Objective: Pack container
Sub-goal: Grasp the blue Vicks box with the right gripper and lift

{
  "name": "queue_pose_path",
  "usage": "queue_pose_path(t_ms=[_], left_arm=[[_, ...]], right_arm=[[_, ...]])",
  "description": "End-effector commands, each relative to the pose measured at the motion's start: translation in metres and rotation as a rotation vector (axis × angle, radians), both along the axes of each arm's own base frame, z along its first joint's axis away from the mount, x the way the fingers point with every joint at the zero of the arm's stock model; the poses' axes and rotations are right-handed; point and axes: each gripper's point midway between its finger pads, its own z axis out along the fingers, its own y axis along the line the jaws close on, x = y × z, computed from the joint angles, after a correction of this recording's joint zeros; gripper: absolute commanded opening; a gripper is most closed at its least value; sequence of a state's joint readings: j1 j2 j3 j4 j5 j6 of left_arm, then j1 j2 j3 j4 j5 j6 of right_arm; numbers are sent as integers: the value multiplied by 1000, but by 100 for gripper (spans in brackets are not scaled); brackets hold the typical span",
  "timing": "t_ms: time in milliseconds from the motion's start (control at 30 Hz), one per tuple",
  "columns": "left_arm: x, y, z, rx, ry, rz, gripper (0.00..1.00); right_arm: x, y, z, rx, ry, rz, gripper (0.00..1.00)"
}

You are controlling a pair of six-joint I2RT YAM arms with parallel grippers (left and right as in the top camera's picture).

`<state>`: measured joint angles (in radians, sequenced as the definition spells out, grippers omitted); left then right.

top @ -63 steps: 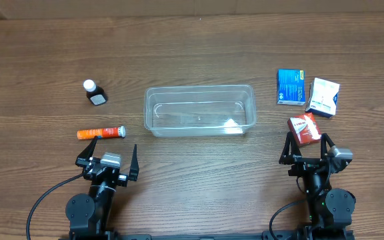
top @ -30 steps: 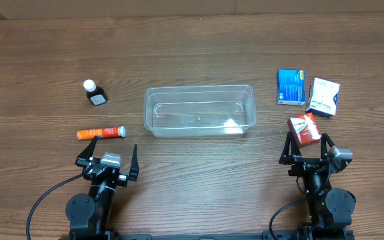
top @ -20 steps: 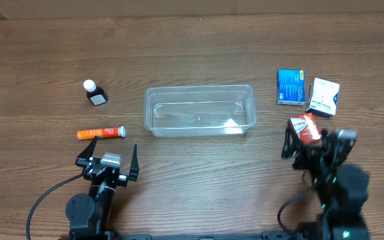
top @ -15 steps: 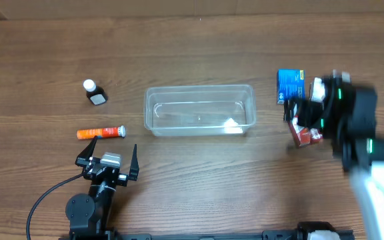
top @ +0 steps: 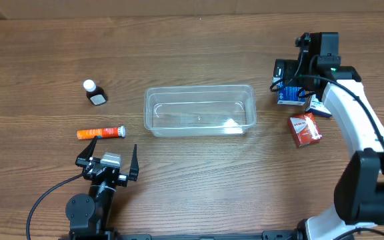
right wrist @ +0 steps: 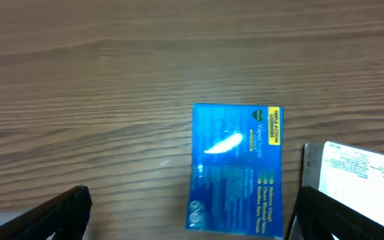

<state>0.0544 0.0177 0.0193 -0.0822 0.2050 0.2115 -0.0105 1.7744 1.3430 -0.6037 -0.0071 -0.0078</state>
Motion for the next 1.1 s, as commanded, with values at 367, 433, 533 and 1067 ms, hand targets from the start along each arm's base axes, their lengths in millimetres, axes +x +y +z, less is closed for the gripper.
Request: queue_pose_path(t_ms=[367,433,533,1067], left_arm=[[0,0,0,-10,-3,0,100],[0,0,0,-10,-3,0,100],[0,0,0,-10,-3,0,100],[0,0,0,-10,-3,0,100]], right_arm=[[18,-16,-89,95,123,-23,100],[18,-16,-94,97,129,-27,100],[15,-16,-108,109,162,-49,100],[6,-23,-106,75,214,-78,69]])
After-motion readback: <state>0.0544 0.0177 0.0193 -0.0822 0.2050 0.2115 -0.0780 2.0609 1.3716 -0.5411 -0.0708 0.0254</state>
